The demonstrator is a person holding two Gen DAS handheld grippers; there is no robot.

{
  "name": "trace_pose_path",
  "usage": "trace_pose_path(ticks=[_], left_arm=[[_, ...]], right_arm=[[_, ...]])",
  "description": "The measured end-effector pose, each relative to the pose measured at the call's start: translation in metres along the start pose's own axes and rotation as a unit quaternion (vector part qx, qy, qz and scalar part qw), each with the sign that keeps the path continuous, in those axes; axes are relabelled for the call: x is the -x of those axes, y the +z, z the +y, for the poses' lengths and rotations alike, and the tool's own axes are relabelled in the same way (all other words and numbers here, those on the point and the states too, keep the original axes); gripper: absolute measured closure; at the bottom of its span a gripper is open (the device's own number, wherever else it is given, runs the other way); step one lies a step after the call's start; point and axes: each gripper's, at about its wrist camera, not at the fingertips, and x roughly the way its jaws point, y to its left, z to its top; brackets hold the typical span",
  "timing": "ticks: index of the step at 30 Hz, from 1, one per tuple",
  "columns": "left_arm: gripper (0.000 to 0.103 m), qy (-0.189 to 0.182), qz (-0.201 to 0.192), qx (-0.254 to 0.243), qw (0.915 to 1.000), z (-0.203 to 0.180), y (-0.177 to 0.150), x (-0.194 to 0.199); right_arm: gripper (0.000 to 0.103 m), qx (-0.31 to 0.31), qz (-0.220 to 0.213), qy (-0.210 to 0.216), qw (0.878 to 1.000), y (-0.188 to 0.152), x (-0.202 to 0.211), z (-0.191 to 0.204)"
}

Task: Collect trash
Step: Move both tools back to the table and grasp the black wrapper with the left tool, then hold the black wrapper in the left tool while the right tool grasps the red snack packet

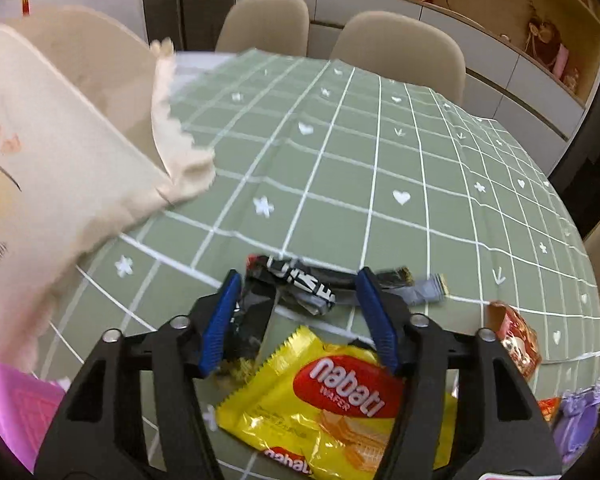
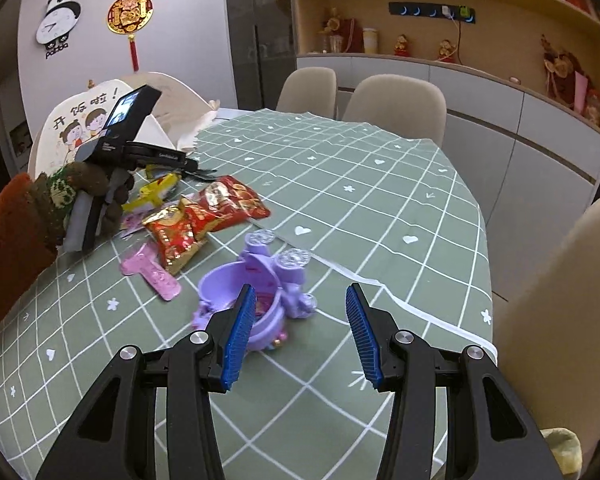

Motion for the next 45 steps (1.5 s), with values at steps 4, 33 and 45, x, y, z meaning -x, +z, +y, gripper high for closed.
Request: trace_pose_path(ticks=[4,33,45], left_arm=[[0.079,0.003,-0.003,0.003,1.0000,0.002,-0.013,0.010],[0.086,-0.115,-0.045,0.030,0.9918,0.026,-0.156,0.136],[0.086,-0.135,-0.048,0.062,0.9877,0.039,-0.154,0.140]], right_arm=[[0.058,-0.015,0.001,0.014,1.000,0.001,-0.003,-0.004],[0.058,0.029,0.098,-0.031,0.994,0.103,-0.140,0.114],[0.058,0.009,0.164,-0.066,0.984,0.107,-0.176,0.109]])
